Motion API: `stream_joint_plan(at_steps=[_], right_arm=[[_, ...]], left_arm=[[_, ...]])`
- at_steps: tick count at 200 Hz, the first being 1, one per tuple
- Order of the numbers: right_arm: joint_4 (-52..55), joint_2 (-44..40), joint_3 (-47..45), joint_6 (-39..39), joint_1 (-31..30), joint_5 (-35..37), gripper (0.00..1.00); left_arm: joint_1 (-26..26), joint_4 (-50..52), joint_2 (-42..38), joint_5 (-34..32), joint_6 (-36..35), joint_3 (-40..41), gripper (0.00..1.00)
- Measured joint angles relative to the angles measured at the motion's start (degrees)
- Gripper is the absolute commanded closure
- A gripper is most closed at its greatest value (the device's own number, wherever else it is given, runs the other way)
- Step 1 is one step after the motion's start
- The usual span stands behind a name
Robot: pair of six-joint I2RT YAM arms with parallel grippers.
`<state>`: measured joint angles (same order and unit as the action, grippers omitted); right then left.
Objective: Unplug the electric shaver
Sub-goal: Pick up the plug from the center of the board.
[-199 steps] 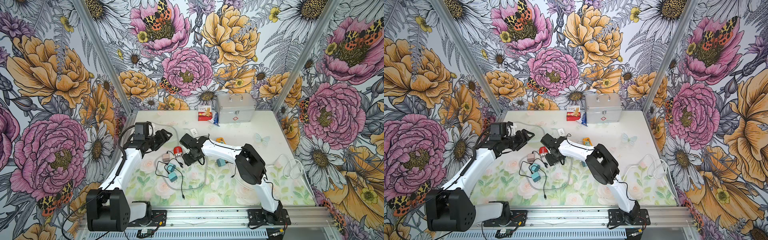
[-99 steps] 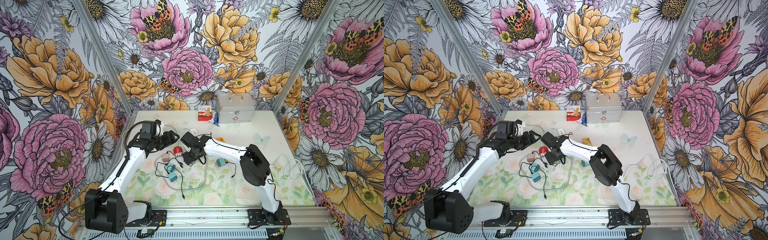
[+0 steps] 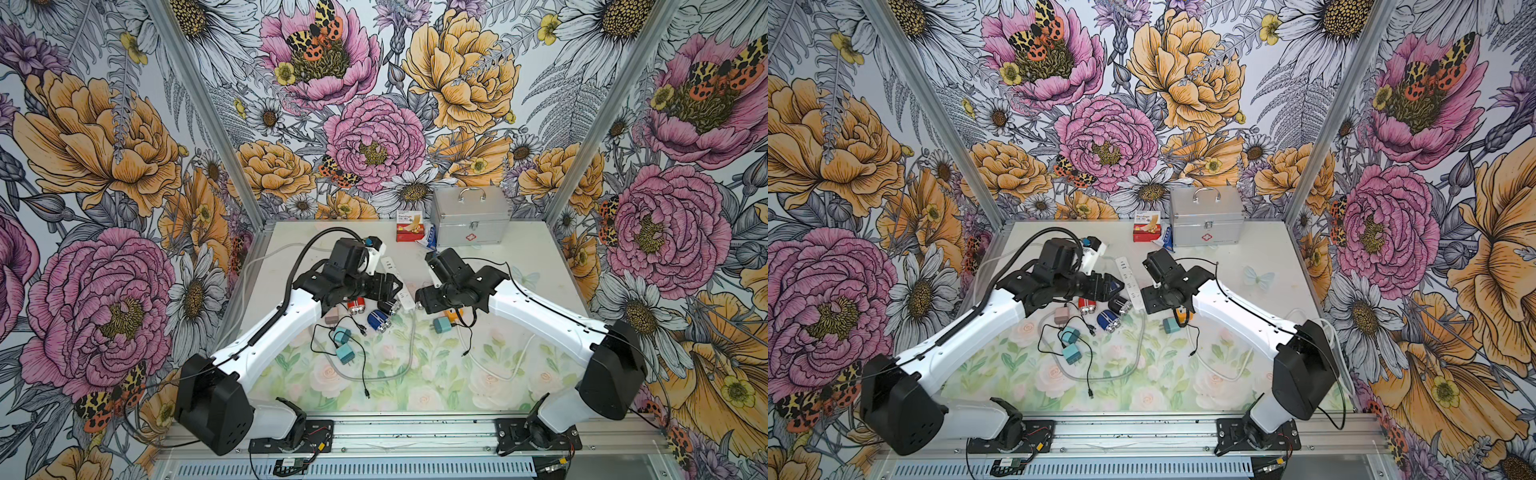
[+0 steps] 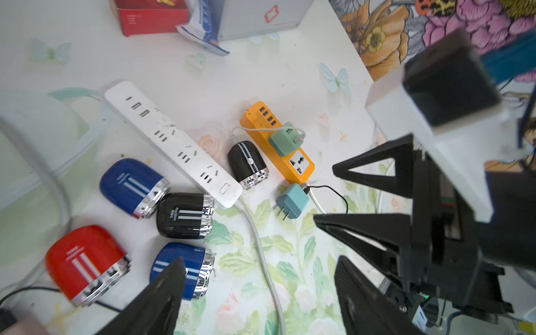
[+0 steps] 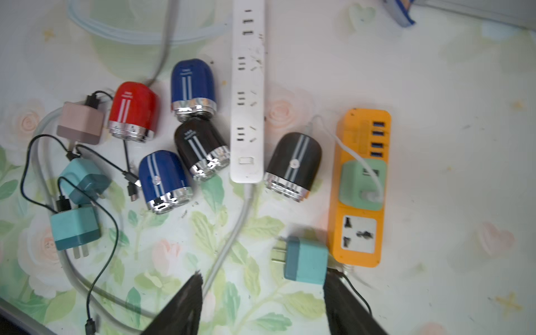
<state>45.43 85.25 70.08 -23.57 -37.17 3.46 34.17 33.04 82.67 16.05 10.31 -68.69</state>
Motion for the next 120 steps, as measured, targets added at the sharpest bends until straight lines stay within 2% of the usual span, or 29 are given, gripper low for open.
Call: stream_joint_plan(at_steps=[34, 73, 92, 120], right_arm=[[1.09, -11.63, -9.94, -2.40, 10.86, 0.35, 0.30], [3.06, -19.71, -14.60, -3.41, 23.02, -1.66, 0.29], [3.80, -20.22, -15.08, -3.39, 25.94, -2.99, 0.29], [4.44, -20.02, -15.15, -2.93, 27.04, -4.42, 0.29]], left_arm=[[8.94, -0.09, 15.80, -2.40, -5.35, -8.02, 0.16], [13.92, 0.13, 28.57, -3.69, -9.62, -14.29, 0.14], [15.43, 0.17, 33.29, -4.57, -10.78, -16.17, 0.14], [16.83, 0.48, 36.87, -6.08, -11.80, -17.42, 0.13]])
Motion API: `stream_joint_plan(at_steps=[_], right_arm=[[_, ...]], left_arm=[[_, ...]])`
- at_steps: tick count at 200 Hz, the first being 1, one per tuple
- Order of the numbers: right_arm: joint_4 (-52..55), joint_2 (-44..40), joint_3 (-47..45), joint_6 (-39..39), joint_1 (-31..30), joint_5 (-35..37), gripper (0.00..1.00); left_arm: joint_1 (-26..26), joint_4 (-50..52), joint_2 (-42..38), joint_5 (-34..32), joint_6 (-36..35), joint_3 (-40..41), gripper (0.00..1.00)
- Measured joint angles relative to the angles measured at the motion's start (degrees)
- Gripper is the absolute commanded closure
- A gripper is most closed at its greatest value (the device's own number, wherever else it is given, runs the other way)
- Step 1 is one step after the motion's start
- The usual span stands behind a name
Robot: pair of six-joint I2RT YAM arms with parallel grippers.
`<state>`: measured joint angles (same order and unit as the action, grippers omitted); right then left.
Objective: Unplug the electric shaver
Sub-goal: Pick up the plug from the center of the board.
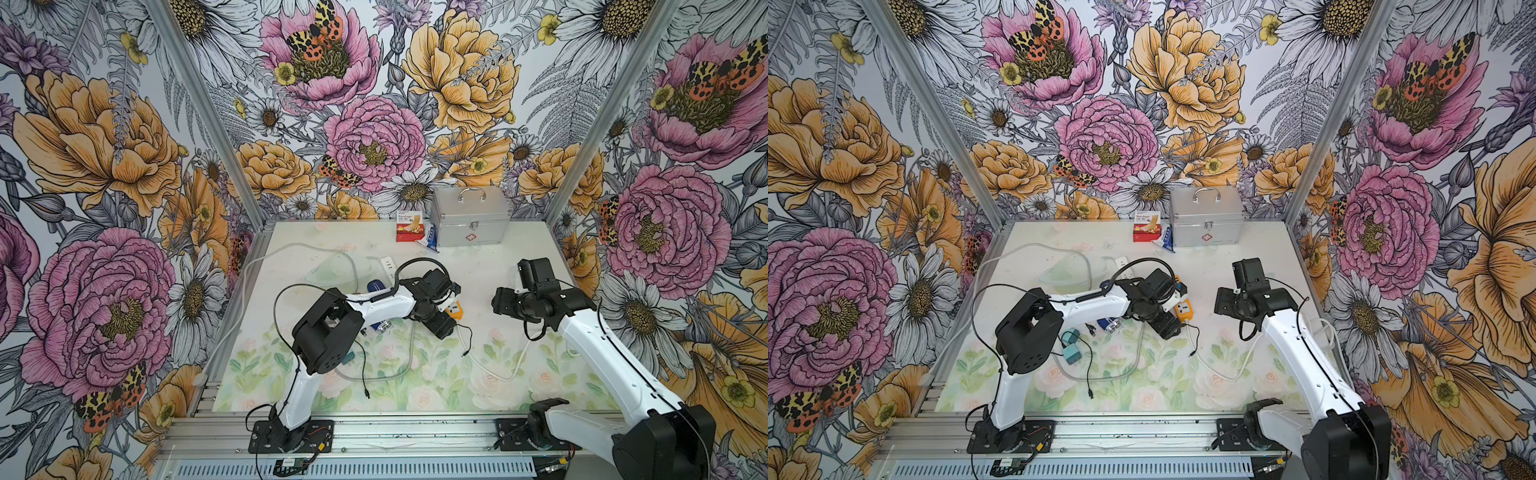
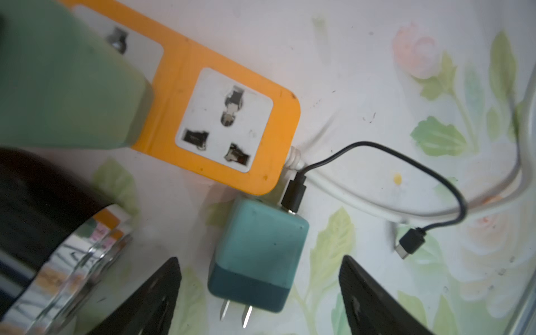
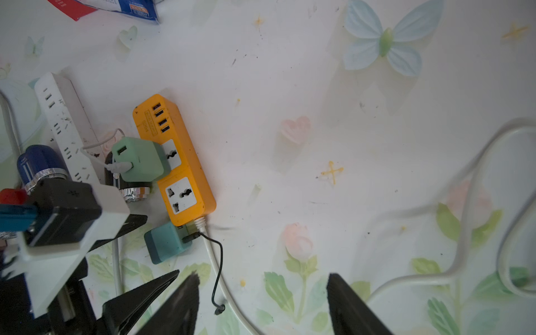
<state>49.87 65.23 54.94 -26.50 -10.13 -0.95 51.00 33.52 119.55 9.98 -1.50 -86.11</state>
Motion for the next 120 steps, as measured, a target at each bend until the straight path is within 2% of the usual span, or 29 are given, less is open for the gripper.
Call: stream_joint_plan(at_steps=[41, 120], right_arm=[[0.57, 2.82, 0.00, 1.14, 0.74, -1.36, 0.29], [0.70, 5.07, 0.00, 2.45, 1.22, -1.95, 0.29]], left_arm=[[0.63, 0.13, 1.79, -3.02, -1.20, -2.89, 0.15], [1.40, -0.11, 3.65, -5.42, -3.67, -3.52, 0.38]])
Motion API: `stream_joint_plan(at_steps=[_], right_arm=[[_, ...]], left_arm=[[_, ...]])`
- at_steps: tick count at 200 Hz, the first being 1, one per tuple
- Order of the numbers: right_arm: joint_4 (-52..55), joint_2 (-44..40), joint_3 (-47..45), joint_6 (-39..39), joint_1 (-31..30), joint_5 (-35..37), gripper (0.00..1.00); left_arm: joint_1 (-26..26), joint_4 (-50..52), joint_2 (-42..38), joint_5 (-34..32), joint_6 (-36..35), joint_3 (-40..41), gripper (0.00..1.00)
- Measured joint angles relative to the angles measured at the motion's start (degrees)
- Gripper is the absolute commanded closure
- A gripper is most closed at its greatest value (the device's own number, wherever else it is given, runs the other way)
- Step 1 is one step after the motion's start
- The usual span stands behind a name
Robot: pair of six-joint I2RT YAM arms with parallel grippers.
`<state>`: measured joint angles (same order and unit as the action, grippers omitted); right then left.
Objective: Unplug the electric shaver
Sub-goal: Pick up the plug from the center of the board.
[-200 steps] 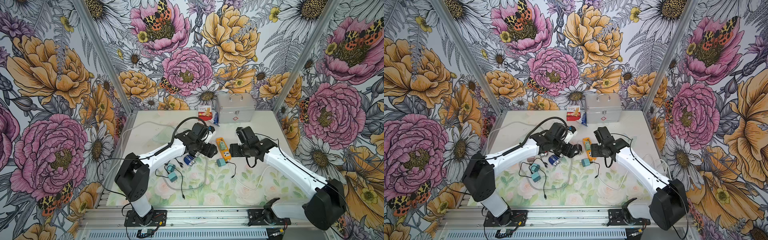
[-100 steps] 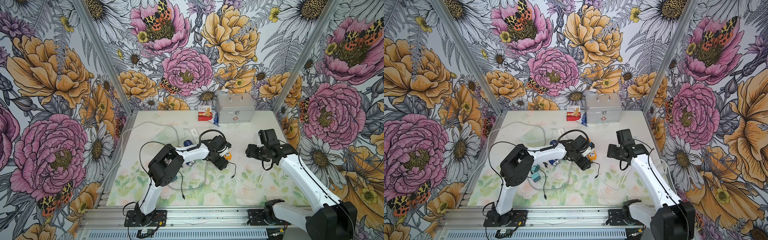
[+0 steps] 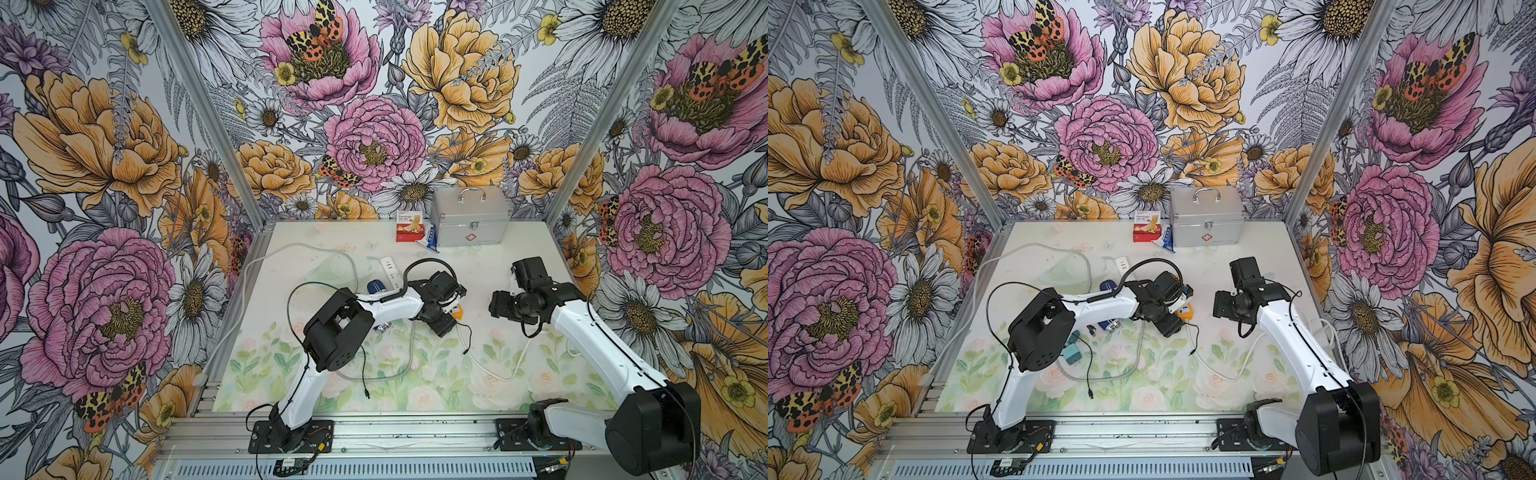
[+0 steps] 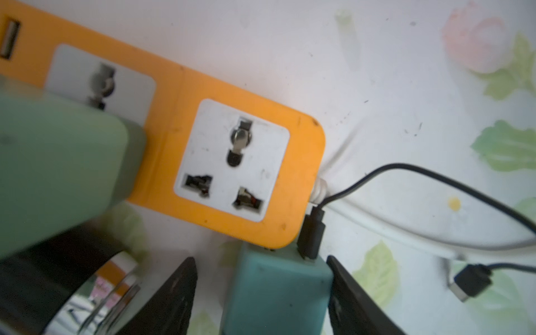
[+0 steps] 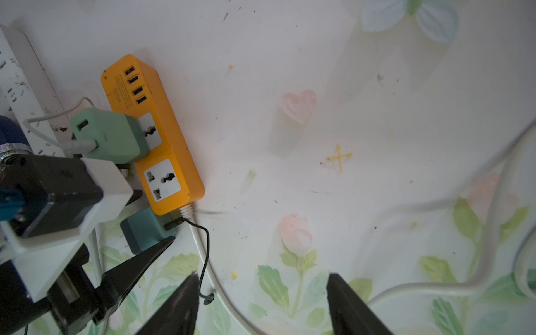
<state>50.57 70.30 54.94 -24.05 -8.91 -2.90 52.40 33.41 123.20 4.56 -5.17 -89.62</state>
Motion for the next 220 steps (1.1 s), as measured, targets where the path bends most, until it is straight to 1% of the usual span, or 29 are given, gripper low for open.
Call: stream_joint_plan(at_steps=[31, 71, 85, 121, 140, 163, 192, 220], right_arm=[[0.00, 0.00, 0.00, 0.09, 0.00, 0.00, 0.29], [-0.02, 0.22, 0.00, 0.09, 0.00, 0.00, 0.30], [0.00, 0.48, 0.00, 0.07, 0.00, 0.02, 0.30], [-0.04, 0.70, 0.00, -0.11, 0.15, 0.00, 0.31], [-0.13, 0.74, 0.00, -0.31, 0.15, -0.26, 0.32], [-0.24, 1.62, 0.39, -0.42, -0.22, -0.72, 0.33], [-0.61, 4.85, 2.75, -0.50, -2.69, -0.87, 0.33], [-1.68, 8.83, 6.75, -0.50, -6.58, -0.85, 0.33]], left_arm=[[0.33, -0.02, 0.07, -0.35, -0.83, 0.07, 0.52], [0.70, -0.90, -0.33, -0.33, -1.44, 1.01, 0.65], [0.83, -1.40, -0.94, -0.35, -1.44, 1.95, 0.69], [2.38, -0.59, -4.96, -1.46, -1.44, 6.69, 0.75], [3.19, 0.11, -10.23, -2.40, -0.76, 10.54, 0.76], [2.80, 0.74, -20.72, -3.28, 2.25, 15.45, 0.76], [0.00, -0.31, -34.12, -4.44, 8.76, 21.92, 0.75], [-3.50, -0.66, -42.86, -5.95, 16.50, 31.76, 0.75]])
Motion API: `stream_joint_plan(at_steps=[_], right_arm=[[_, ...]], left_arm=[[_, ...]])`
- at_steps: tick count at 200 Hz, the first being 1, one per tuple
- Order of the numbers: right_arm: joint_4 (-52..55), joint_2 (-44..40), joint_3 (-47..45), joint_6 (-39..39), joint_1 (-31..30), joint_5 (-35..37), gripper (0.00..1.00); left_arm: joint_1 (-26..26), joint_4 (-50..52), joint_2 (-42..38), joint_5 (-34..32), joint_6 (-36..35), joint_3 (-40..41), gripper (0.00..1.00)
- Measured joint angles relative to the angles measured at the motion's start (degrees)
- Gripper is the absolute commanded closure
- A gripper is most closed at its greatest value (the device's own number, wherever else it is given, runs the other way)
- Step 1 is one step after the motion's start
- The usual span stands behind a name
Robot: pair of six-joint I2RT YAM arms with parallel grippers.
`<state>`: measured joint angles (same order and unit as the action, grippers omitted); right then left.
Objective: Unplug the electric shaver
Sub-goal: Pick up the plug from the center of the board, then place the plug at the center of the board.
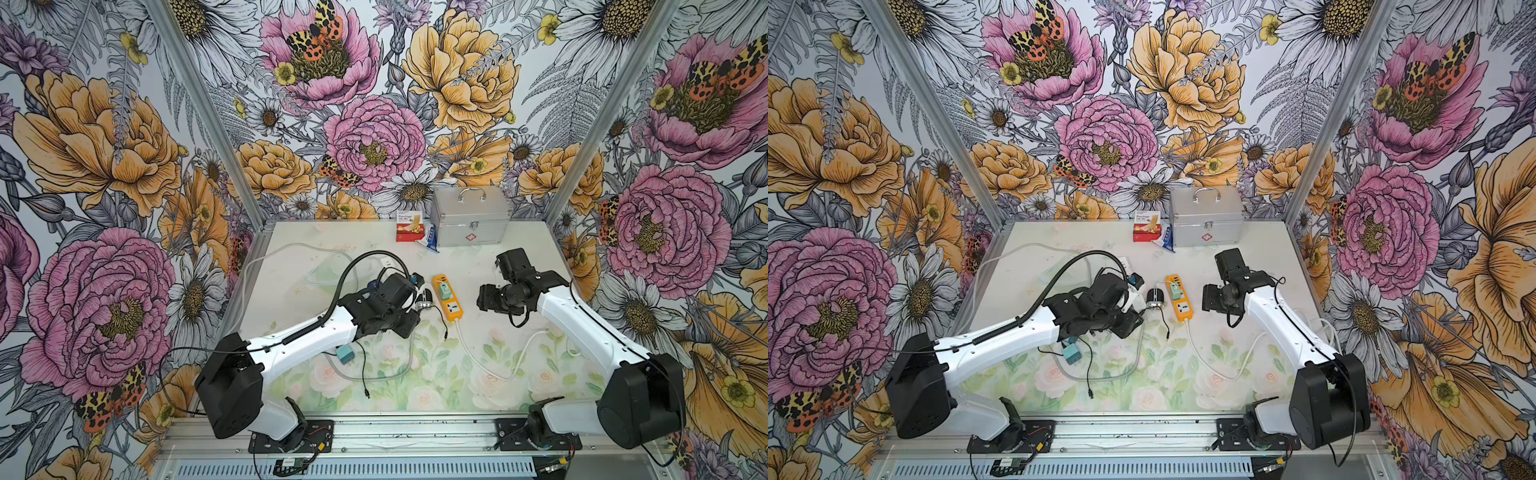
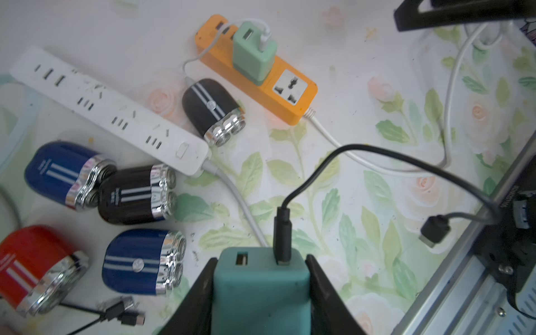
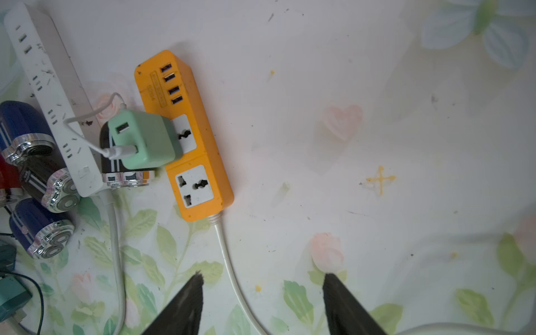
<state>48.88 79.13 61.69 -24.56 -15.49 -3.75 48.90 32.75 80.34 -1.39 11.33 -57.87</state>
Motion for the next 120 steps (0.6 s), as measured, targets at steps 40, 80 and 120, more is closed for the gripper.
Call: stream_joint_plan(at_steps=[40, 80, 120], right_arm=[[-1.66, 5.38, 4.87, 0.04, -4.68, 0.02, 0.34], [-2.29, 9.55, 7.76, 0.20, -7.17, 0.02, 0.34], [-2.49, 11.98, 10.16, 0.20, -8.15, 0.02, 0.34]], left_arm=[[-8.22, 1.92, -11.30, -2.05, 11.06, 12.87, 0.74], [-23.87, 1.44, -20.17, -2.01, 17.55, 15.67, 0.72], [-36.92, -1.95, -15.96, 1.70, 19.43, 15.67, 0.73]])
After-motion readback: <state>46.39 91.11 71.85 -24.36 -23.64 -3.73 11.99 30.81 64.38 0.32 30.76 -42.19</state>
